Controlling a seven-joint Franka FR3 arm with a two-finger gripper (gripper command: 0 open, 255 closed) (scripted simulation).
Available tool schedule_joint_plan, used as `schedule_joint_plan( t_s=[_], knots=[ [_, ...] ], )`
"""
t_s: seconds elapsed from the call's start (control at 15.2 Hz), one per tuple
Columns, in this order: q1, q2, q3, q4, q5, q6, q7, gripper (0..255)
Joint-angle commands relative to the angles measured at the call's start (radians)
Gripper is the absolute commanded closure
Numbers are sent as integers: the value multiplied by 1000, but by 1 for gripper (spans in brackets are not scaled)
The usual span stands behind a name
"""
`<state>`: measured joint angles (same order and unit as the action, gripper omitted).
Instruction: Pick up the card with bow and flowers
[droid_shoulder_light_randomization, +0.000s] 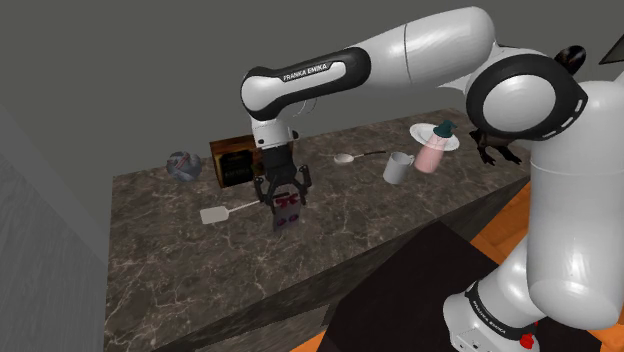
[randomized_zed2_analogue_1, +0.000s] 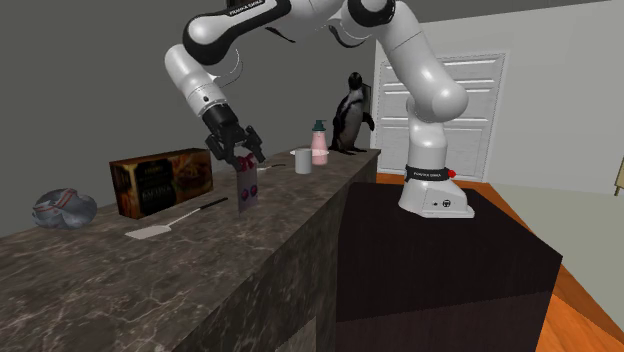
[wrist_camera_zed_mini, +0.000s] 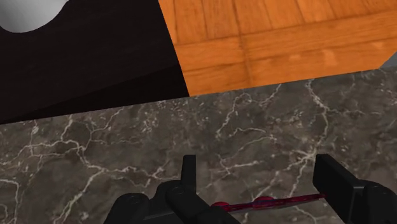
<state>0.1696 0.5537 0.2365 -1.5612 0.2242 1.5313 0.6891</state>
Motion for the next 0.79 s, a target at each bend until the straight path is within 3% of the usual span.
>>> schedule_joint_plan(
  t_s=[0.0, 0.73],
  knots=[
    [-1, -13, 2, 6, 3, -18, 5, 255],
    [-6, -55, 8, 63, 13, -115, 30, 255]
  ],
)
